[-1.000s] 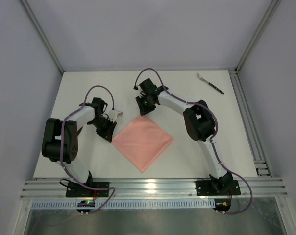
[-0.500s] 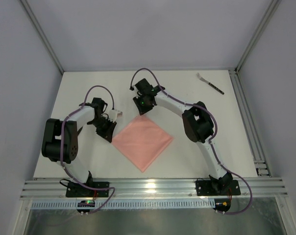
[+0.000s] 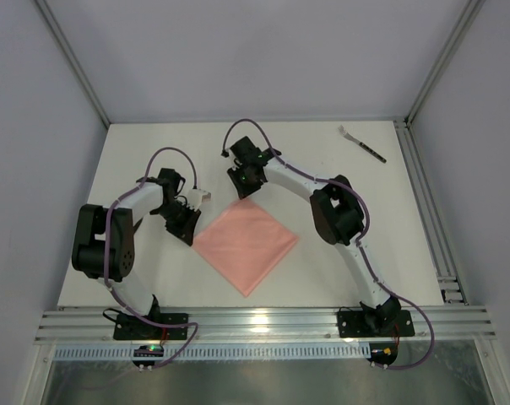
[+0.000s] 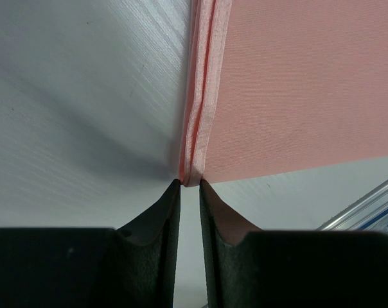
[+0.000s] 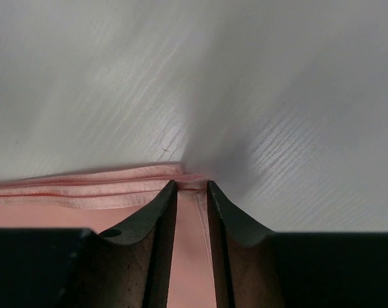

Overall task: Fold the napkin into a case and place the utensils inside
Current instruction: Fold the top corner of the square-folded napkin at the center of the board.

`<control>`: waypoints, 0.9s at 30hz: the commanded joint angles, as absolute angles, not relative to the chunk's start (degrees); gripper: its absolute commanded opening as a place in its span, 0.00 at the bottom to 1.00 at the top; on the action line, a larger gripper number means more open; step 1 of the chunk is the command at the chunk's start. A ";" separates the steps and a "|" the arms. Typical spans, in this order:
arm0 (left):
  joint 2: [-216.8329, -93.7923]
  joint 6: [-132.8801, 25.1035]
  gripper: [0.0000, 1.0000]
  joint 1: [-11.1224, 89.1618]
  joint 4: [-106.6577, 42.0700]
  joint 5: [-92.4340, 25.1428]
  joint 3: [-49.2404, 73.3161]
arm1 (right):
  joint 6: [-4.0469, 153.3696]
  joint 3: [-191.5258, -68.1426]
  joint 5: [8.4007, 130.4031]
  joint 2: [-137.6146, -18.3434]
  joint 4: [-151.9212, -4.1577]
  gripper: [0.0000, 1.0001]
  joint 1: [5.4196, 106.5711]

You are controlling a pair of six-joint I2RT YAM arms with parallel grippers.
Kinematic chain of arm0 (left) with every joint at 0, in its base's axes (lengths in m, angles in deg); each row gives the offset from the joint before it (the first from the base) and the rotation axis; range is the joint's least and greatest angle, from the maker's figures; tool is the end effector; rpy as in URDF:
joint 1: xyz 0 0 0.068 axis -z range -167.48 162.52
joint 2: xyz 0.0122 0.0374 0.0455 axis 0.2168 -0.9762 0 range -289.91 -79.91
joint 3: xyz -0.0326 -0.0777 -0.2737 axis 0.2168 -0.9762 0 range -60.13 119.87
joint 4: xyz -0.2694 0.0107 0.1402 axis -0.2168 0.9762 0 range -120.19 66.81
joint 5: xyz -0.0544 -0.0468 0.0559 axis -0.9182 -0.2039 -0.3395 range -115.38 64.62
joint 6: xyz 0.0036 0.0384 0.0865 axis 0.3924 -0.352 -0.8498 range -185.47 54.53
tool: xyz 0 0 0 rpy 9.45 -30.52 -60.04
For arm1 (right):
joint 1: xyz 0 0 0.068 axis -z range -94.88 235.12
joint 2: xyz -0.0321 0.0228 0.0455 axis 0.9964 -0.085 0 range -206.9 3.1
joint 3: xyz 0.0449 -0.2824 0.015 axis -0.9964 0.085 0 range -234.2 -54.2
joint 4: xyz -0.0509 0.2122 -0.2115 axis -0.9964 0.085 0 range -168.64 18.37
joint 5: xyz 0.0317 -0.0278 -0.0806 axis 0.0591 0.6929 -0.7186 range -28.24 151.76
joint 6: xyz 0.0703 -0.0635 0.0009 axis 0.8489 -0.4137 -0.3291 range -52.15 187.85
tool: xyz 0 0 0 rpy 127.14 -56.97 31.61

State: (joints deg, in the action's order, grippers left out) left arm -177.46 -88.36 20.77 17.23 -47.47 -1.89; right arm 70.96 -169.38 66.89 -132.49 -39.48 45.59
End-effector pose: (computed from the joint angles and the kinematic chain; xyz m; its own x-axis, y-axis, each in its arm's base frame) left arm 0.3195 -0.0788 0.0987 -0.8502 0.4875 -0.1986 0.5264 0.7862 -0.3236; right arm 0.4516 0.3827 0.1259 -0.7003 -0.5079 -0.5015 -0.6318 0.7681 0.1044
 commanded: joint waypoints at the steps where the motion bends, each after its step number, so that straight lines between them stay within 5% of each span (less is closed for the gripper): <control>1: -177.90 -88.67 0.20 20.96 16.74 -48.15 -2.12 | 70.40 -172.32 66.51 -133.92 -37.94 0.29 45.22; 7: -177.81 -88.58 0.20 21.04 16.83 -48.15 -2.04 | 70.13 -172.50 65.10 -134.45 -37.15 0.29 45.31; 12: -177.73 -88.67 0.20 20.96 17.01 -48.15 -2.04 | 70.22 -172.15 64.13 -133.48 -36.97 0.16 45.31; 27: -177.29 -88.67 0.20 20.96 17.10 -48.24 -1.77 | 71.71 -169.08 62.55 -126.81 -37.33 0.16 44.34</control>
